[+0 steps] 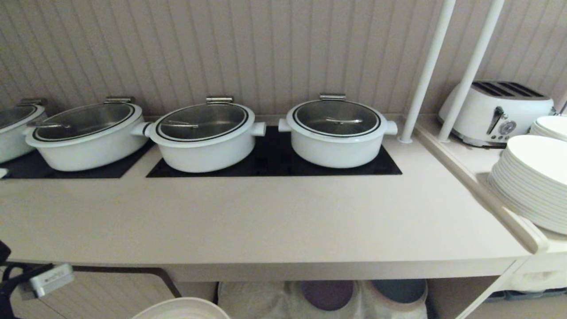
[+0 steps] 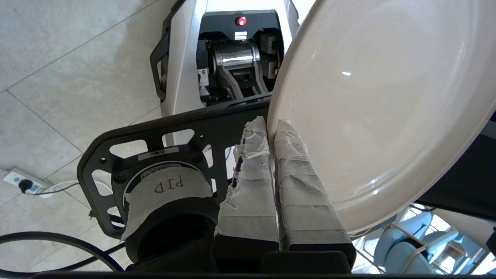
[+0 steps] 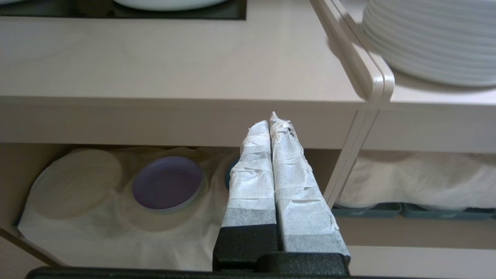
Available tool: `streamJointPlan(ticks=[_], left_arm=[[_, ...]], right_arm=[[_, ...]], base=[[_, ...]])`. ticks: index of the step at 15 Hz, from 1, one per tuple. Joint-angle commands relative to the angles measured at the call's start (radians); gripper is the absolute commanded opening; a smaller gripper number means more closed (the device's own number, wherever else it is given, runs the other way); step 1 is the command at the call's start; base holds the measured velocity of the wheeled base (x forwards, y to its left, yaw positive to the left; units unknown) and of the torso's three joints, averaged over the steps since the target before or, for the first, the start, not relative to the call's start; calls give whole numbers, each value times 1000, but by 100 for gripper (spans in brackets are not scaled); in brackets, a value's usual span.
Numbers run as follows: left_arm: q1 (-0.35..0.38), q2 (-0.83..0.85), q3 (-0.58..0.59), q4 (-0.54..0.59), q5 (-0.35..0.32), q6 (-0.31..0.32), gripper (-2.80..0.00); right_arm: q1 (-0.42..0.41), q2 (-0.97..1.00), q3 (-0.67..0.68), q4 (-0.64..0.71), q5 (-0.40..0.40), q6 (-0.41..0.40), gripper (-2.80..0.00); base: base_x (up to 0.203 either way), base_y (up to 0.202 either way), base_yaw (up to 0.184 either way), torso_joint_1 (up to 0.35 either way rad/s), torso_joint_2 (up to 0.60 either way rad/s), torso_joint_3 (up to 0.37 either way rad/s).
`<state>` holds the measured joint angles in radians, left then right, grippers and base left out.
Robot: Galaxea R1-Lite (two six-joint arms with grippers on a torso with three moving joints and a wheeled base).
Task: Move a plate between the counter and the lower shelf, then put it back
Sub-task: Put the plate in the cupboard
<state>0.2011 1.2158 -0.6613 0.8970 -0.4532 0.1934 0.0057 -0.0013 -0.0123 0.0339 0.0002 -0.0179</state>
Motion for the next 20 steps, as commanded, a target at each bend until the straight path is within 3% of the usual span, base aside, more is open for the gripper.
streamJointPlan(ticks=[1, 13, 20], left_arm=[[1, -5, 0, 5, -2, 1, -280], [0, -57, 14, 43, -4, 1, -280], [-5, -115, 21, 51, -3, 1, -280]], right_arm=[[0, 1, 0, 0, 1, 0, -280], [2, 1, 0, 0, -2, 27, -280], [1, 1, 0, 0, -2, 27, -280]], base=[[0, 0, 0, -144, 302, 163], [0, 0, 0, -159, 346, 179], [0, 0, 0, -239, 525, 283]])
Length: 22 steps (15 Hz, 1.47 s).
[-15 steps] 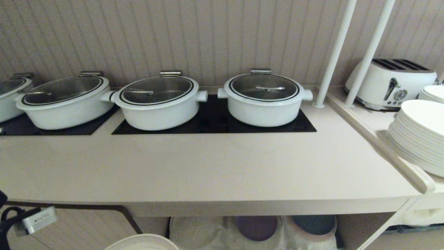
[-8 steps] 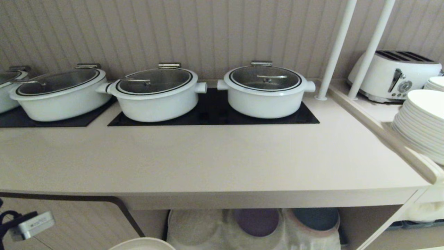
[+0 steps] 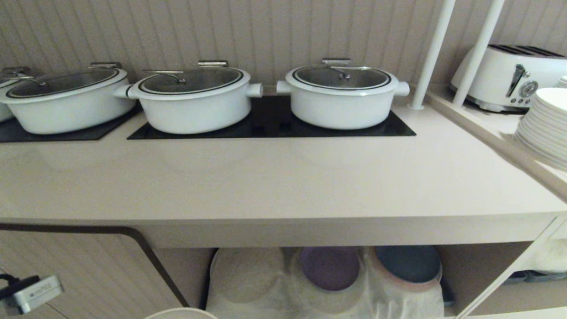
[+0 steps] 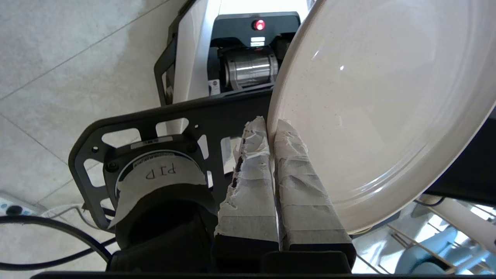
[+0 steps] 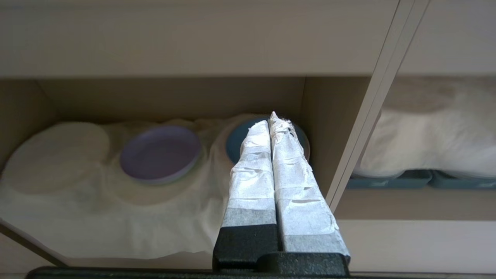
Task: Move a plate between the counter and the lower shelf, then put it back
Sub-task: Put the plate in the cupboard
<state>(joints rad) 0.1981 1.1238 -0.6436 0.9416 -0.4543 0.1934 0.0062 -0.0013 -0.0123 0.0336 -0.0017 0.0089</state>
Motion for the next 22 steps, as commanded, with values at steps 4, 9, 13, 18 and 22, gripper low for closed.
streamJointPlan(ticks=[4, 9, 13, 18, 22], left_arm=[[-2, -39, 19, 29, -1, 1, -280], [-8, -48, 19, 32, -1, 1, -280], [-9, -52, 19, 32, -1, 2, -280], [-9, -48, 19, 31, -3, 4, -280], [-10, -45, 21, 32, -3, 29, -280]], right_arm=[[1, 1, 0, 0, 0, -1, -280], [0, 1, 0, 0, 0, -1, -280], [0, 1, 0, 0, 0, 0, -280], [0, 1, 0, 0, 0, 2, -280], [0, 1, 0, 0, 0, 2, -280]], base=[[0, 0, 0, -237, 530, 291], [0, 0, 0, -215, 500, 283], [0, 0, 0, -191, 486, 287], [0, 0, 0, -170, 467, 291], [0, 0, 0, -138, 446, 309]])
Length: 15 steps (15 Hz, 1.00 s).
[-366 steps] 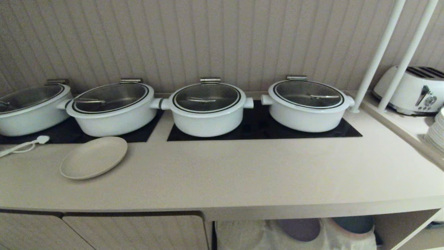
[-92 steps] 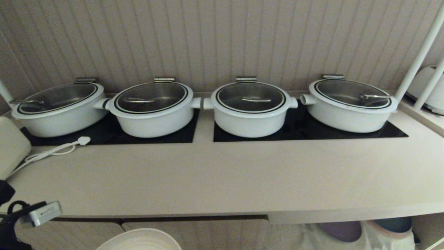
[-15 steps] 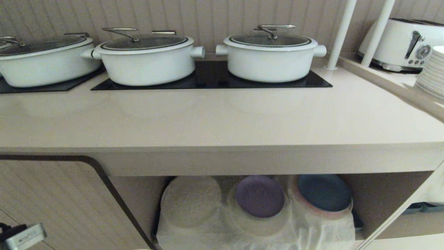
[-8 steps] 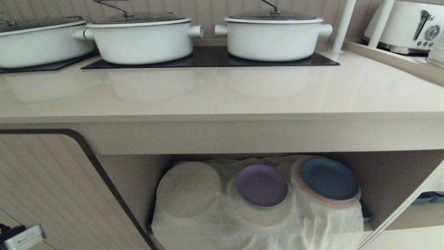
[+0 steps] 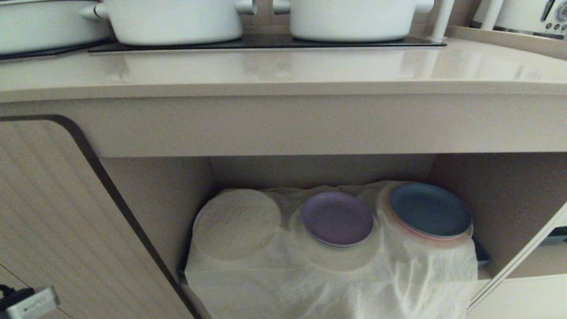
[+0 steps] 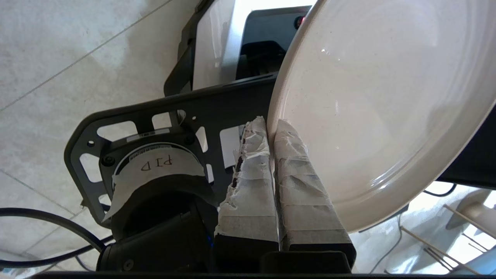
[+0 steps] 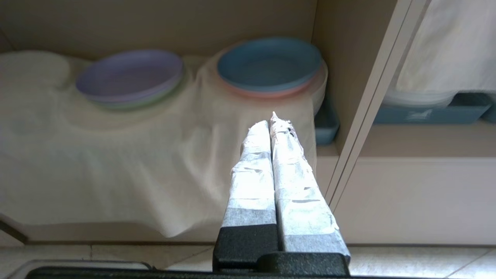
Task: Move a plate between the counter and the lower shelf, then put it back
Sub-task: Put the plate in the cupboard
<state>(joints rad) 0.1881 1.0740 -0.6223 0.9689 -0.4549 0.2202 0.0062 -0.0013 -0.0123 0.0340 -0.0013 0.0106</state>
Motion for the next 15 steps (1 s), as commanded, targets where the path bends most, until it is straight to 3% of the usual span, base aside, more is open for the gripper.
streamJointPlan(ticks=[1, 12, 15], left_arm=[[-1, 6, -2, 4, -2, 4, -280], [-6, 9, -7, 4, -2, 4, -280], [-5, 6, -15, 2, -2, 35, -280]], right_arm=[[0, 1, 0, 0, 0, 0, -280], [0, 1, 0, 0, 0, -1, -280], [1, 1, 0, 0, 0, -1, -280]], base=[[0, 0, 0, -95, 364, 276], [0, 0, 0, -10, 43, 28], [0, 0, 0, 0, 0, 0]])
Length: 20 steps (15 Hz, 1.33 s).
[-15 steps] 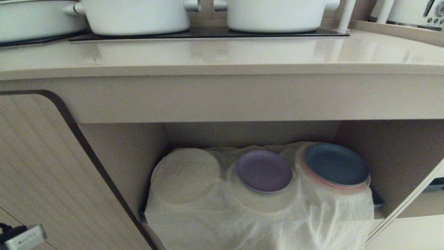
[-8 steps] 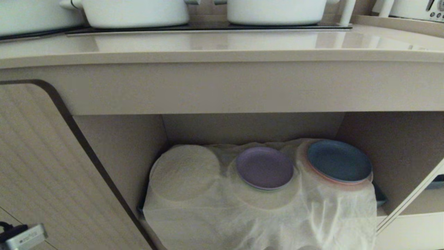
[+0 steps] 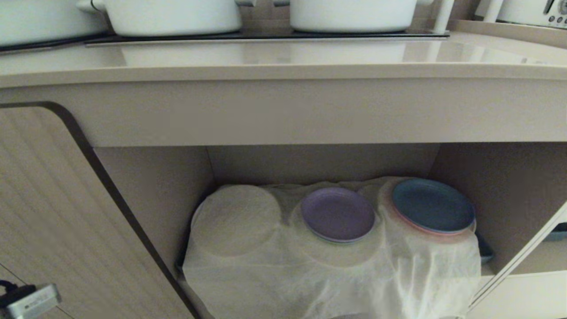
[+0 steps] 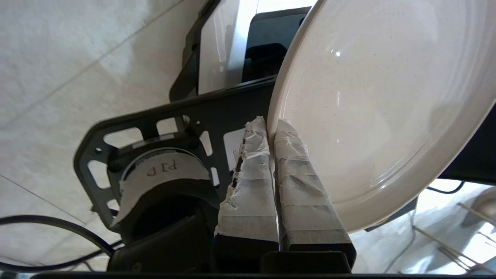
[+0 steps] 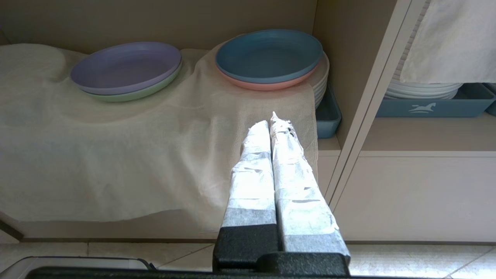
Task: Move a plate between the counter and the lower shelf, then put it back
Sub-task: Put the plate in the cupboard
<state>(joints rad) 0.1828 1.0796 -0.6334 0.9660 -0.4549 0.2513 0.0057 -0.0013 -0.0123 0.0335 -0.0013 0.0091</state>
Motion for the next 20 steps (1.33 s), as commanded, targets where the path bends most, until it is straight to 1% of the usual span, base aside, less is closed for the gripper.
streamJointPlan(ticks=[1, 7, 12, 15, 18, 20], left_arm=[[0, 0, -7, 3, -1, 6, -280], [2, 2, -23, 0, 8, 3, -280], [14, 4, -30, -2, 18, -27, -280], [11, 13, -43, -3, 18, -29, -280], [9, 39, -82, -3, 16, -32, -280], [-6, 52, -102, -6, 16, -29, -280]], right_arm=[[1, 1, 0, 0, 0, 1, -280], [0, 1, 0, 0, 0, 1, -280], [1, 1, 0, 0, 0, 0, -280], [2, 1, 0, 0, 0, 0, -280], [0, 1, 0, 0, 0, 0, -280], [2, 1, 0, 0, 0, 0, -280]], base=[[0, 0, 0, 0, 0, 0], [0, 0, 0, 0, 0, 0], [0, 0, 0, 0, 0, 0], [0, 0, 0, 0, 0, 0], [0, 0, 0, 0, 0, 0], [0, 0, 0, 0, 0, 0]])
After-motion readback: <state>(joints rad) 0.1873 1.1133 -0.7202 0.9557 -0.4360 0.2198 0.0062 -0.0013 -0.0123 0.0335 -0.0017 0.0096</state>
